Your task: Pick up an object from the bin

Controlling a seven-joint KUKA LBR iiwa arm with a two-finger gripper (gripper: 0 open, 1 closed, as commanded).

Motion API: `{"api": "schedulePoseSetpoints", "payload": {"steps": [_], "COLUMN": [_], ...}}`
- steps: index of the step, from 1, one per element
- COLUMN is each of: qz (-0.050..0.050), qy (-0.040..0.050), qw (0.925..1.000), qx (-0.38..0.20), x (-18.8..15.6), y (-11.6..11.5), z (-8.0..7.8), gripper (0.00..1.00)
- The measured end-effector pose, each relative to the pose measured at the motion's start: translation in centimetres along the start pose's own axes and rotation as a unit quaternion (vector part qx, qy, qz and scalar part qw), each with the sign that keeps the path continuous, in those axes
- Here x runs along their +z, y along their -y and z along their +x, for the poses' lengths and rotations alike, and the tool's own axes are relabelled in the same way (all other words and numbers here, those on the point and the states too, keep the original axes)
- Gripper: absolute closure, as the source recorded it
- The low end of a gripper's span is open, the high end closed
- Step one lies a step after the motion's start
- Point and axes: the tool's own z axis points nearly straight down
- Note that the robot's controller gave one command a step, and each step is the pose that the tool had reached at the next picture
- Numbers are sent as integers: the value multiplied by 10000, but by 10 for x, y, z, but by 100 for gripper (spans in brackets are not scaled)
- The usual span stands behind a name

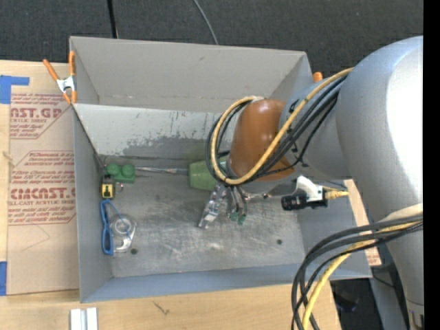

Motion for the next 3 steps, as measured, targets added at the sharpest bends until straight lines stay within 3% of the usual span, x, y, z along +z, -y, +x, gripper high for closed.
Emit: {"api": "schedulePoseSetpoints", "payload": {"steps": [1, 2, 3], "qz": [-1, -26, 36], "qy": [1, 59, -41], "qw": [10000, 10000, 9997], "qx": [1, -44, -221], "x": [0, 0, -23], "y": [0, 59, 8], "z": [0, -1, -47], "gripper": [0, 0, 0]}}
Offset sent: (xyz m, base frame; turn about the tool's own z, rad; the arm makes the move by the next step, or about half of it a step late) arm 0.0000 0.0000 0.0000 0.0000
